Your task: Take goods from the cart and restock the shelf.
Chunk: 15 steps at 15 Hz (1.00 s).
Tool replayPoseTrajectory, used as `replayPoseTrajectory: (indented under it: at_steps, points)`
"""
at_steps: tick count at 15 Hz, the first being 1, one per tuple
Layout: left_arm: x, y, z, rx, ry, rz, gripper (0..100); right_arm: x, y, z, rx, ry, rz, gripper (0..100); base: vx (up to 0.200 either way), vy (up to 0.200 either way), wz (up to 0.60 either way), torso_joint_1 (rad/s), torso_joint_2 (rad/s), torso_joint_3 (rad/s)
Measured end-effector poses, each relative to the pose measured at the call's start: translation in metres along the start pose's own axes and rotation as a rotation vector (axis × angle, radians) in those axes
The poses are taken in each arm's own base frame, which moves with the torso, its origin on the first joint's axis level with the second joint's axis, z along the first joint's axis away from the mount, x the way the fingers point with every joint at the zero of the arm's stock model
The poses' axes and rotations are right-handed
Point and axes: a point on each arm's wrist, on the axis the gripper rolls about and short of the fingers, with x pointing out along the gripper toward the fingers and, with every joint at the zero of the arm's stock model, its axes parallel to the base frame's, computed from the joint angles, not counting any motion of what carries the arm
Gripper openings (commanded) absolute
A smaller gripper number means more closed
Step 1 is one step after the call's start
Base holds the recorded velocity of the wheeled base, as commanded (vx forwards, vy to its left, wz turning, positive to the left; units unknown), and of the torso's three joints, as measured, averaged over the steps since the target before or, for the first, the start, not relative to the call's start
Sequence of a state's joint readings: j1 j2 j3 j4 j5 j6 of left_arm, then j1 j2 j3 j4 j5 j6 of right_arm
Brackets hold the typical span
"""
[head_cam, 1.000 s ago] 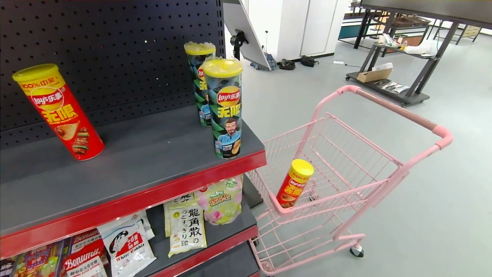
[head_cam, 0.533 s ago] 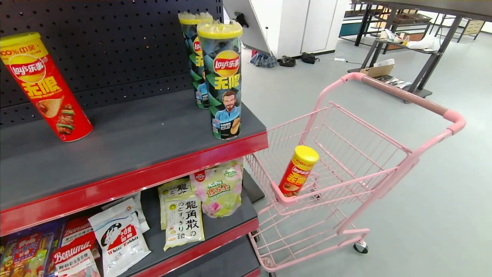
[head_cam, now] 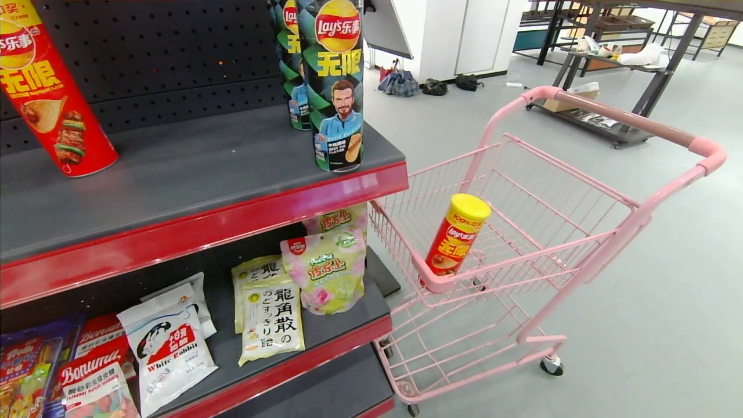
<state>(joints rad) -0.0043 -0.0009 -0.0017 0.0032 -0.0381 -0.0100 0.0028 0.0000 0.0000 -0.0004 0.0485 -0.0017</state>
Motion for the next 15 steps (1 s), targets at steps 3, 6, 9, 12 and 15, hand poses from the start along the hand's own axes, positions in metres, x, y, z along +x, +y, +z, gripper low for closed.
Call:
replayPoseTrajectory:
  at_steps: [3, 6, 9, 12, 15]
  points:
    - [0.000, 0.000, 0.000, 0.000, 0.000, -0.001, 100, -0.002, 0.001, 0.015, 0.002, -0.027, 0.052, 100, 0.000, 0.000, 0.00, 0.000, 0.00, 0.000]
    - [0.000, 0.000, 0.000, 0.000, 0.000, 0.000, 100, 0.005, 0.001, 0.077, 0.055, -0.065, 0.114, 100, 0.000, 0.000, 0.00, 0.000, 0.00, 0.000]
    - [0.000, 0.000, 0.000, 0.000, 0.000, -0.001, 100, 0.065, 0.003, 0.134, 0.069, 0.017, 0.204, 100, 0.000, 0.000, 0.00, 0.000, 0.00, 0.000]
    - [0.000, 0.000, 0.000, 0.000, 0.000, -0.001, 100, 0.155, 0.016, 0.148, 0.098, 0.128, 0.301, 100, 0.000, 0.000, 0.00, 0.000, 0.00, 0.000]
    - [0.000, 0.000, 0.000, 0.000, 0.000, 0.000, 100, 0.231, 0.035, 0.126, 0.116, 0.217, 0.377, 100, 0.000, 0.000, 0.00, 0.000, 0.00, 0.000]
